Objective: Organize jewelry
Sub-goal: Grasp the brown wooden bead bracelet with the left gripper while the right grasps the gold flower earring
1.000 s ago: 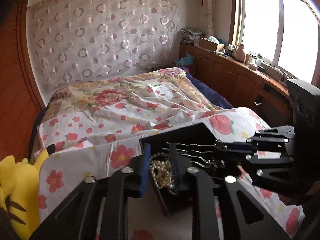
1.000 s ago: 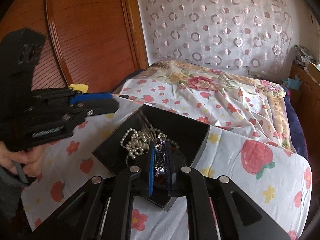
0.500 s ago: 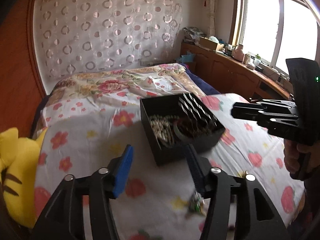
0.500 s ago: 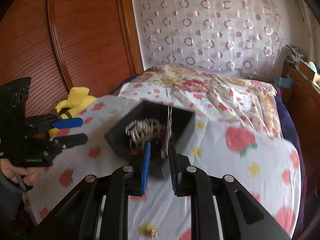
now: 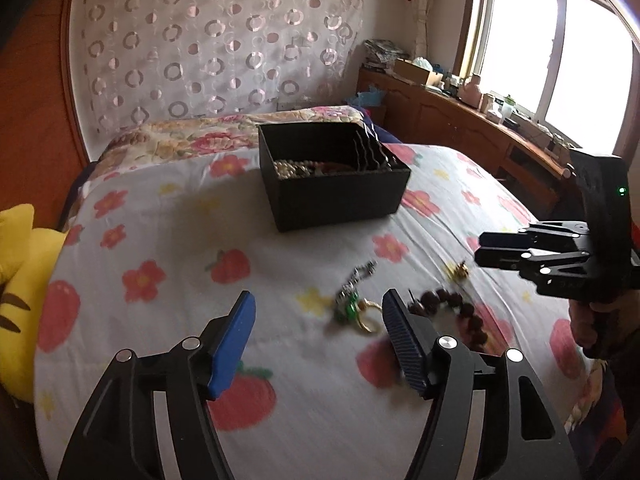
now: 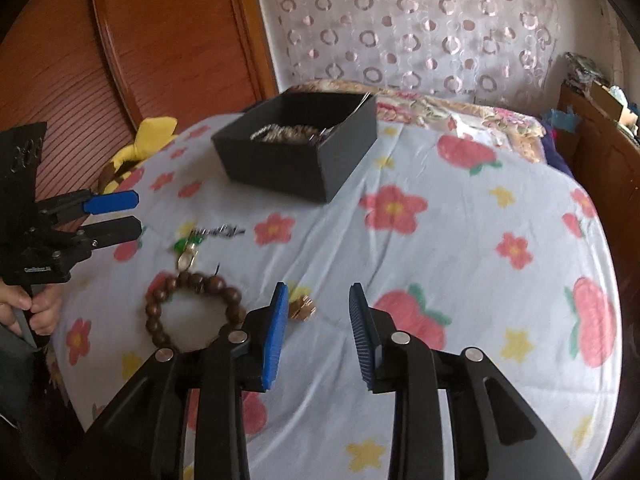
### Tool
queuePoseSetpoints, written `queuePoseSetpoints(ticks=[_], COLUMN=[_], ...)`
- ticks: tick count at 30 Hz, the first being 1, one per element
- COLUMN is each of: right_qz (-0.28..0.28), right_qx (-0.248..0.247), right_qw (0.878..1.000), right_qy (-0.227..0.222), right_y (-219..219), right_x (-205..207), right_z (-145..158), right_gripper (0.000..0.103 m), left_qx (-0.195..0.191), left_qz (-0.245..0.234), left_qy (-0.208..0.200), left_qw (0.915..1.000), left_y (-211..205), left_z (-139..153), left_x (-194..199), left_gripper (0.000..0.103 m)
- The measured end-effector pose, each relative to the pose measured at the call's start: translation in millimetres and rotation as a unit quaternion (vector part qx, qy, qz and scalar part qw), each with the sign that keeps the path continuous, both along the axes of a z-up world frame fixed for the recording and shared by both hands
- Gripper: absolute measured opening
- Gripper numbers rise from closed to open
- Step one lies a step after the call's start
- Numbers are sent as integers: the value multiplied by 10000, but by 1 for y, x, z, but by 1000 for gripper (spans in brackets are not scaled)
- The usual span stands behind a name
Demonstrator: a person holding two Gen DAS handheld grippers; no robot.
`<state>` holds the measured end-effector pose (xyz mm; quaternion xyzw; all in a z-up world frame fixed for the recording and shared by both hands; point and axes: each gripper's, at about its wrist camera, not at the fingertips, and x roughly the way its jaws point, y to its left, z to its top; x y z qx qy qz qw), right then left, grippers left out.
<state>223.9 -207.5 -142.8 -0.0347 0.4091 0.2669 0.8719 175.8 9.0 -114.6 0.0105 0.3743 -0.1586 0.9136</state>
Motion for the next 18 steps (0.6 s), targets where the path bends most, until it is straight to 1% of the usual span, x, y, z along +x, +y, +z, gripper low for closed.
queuePoseSetpoints(ticks=[2,5,9,11,13,15,18], right_qz=[62,142,151,224,315,355,305], right_qx=[-41,-242,-534,-796,-822,-927,-899], right_qw=[9999,9996,9985,9965,9961,9950,9954], right_qy=[68,61,-37,-125,-74,-118,-130], right_y=[5,14,23,30,33,33,27], right_x=[-1,-2,-1,-2,-3,-6,-14], right_z=[-5,-11,-12,-11,-11,-11,-11], right_gripper=[34,34,33,25,17,17,17], left_qx=[-25,-35,-46,-29,-33,-30,-93], left_qz=[4,30,57,54,36,5,-108], left_qy=[28,62,80,79,92,80,132], left_qw=[10000,10000,9999,9999,9999,10000,9998], left_y=[-1,-1,-1,-3,-4,-7,-14], left_z=[-3,-7,-9,-9,-9,-9,-9], left_x=[-6,-13,-21,-24,-25,-28,-31], left_gripper=[64,64,64,64,64,64,64])
